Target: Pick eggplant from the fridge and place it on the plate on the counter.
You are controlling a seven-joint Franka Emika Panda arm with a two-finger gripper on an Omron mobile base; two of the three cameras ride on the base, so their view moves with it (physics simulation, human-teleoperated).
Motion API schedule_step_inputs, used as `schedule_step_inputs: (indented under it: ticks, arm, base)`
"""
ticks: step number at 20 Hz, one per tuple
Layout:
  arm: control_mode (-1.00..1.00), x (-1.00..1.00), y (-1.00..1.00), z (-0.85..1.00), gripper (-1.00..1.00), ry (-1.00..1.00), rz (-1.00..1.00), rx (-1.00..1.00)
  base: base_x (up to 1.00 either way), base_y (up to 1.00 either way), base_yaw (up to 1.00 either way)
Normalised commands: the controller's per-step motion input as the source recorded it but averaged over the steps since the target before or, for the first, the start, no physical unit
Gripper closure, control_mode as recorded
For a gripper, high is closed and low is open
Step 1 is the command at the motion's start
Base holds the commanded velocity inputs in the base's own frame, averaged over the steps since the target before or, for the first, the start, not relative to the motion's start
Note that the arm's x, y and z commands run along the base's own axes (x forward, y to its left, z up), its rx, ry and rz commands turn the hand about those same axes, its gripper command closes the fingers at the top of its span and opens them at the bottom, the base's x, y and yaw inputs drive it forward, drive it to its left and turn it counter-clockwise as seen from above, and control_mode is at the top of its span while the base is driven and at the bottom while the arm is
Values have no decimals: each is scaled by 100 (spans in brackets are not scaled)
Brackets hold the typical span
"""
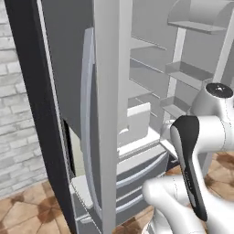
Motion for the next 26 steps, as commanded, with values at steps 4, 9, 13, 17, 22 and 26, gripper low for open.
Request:
schedule_step_inputs:
  ticks: [4,9,13,17,22,26]
  arm:
    - [100,0,0,0,100,0,0,0]
    - [100,0,0,0,100,0,0,0]
    - [100,0,0,0,100,0,0,0]
    - [100,0,0,0,100,0,0,0]
    - [100,0,0,0,100,0,0,0]
    - [100,0,0,0,100,0,0,0]
  base:
    - [-77,-15,-39]
    - [-95,-29,-40]
    - [-100,-48,-51]
    - [-97,-63,-50]
    - [-94,-72,-49]
    - [-86,-85,-48]
